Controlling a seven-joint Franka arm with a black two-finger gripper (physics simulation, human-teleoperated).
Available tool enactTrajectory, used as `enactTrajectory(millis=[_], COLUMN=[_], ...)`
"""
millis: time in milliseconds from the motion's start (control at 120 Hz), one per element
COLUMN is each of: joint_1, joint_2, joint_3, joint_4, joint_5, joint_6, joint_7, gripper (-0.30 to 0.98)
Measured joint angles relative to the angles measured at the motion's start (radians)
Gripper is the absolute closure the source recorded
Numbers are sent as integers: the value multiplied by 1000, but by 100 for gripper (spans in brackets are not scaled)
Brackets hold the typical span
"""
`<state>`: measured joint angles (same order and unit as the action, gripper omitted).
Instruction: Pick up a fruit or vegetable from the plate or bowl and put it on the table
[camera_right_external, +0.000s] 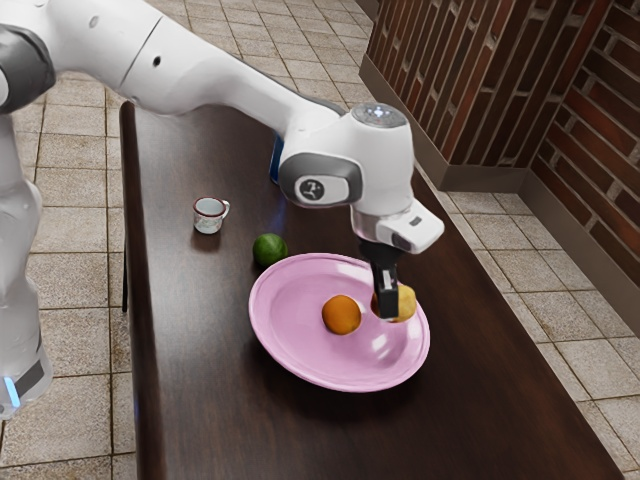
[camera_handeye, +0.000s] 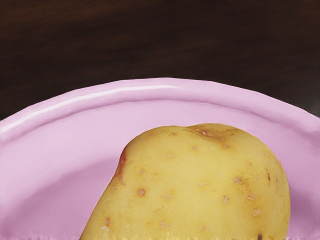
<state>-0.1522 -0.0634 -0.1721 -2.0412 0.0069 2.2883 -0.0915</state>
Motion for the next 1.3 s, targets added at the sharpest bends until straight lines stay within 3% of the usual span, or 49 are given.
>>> enactTrajectory(millis=[225, 817, 1300], joint_1=[-38, -27, -26], joint_2=[-23, -63, -61], joint_3=[-83, -236, -284], joint_4=[-8, -4, -5], joint_5=[-1, -2, -2], joint_6=[-7, -17, -16], joint_7=[-9, -18, -21], gripper=[43, 42, 41])
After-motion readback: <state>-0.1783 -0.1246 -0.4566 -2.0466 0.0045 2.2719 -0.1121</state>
